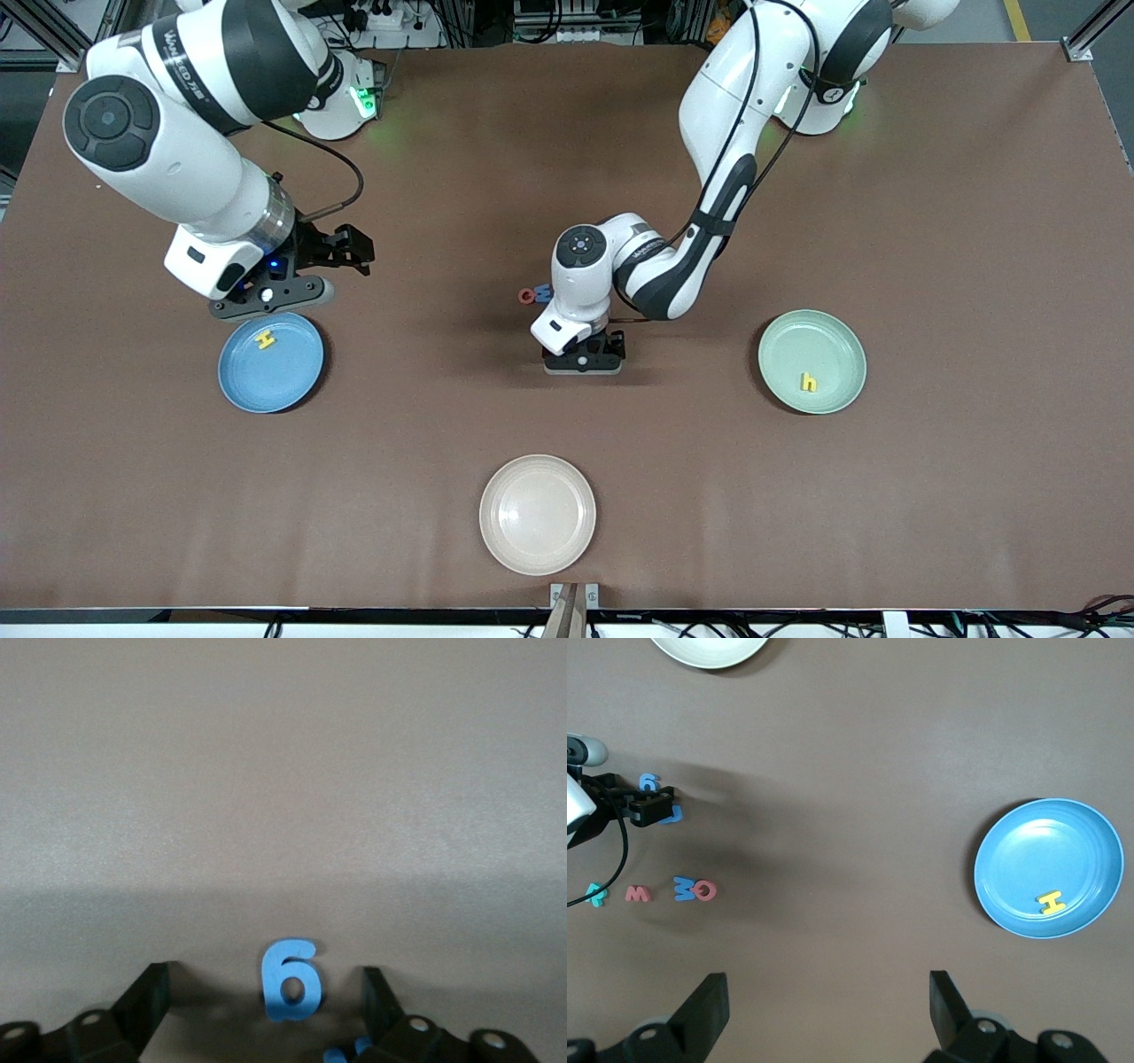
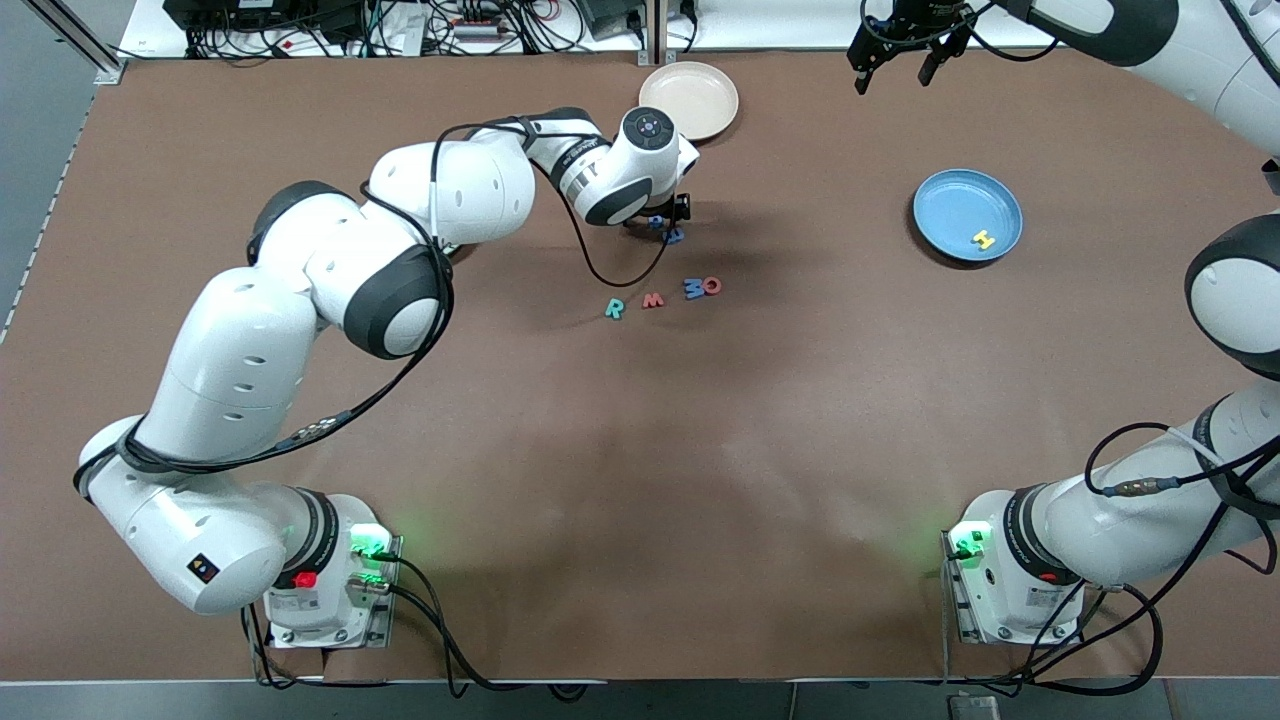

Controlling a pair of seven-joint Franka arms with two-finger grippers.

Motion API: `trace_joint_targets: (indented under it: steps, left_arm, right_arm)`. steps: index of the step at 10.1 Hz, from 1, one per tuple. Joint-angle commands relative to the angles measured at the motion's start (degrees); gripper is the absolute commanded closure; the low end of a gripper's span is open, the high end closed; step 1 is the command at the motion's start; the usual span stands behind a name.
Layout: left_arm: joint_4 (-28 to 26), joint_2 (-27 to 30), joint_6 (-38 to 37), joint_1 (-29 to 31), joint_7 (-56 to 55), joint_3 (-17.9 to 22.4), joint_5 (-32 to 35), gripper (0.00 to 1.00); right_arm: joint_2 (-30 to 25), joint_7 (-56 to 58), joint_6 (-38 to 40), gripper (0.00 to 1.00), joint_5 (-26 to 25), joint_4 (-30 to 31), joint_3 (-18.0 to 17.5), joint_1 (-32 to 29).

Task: Sort uppercase to blue plate, lowercase to green plate
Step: 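Grasp the blue 6 with the left gripper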

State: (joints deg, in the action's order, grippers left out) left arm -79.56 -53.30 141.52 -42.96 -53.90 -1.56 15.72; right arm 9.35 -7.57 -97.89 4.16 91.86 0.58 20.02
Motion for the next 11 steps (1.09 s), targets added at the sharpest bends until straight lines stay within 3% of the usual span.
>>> trace_joint_targets:
  steps: [1,8,11]
  left_arm:
    - [1.1,-0.3,-1.2,-0.5,-0.4,0.8,1.2,1.0]
    - [0.9,2.0,-2.0,1.7,0.4,1.5,1.0,1.0]
    - [-0.7,5.4,-9.6,6.5,8.3,0.7,-0.3,1.0]
  right_arm:
    - [-0.3,0.5,0.9,0.0,1.0,-0.5,-0.1,-0.2]
    - [0.1,-0.2,0.7,0.0,0.9,-0.5,-0.3,0.9]
    - [1.1,-5.7,-0.1,0.0,0.2,-0.4,-0.3,5.4]
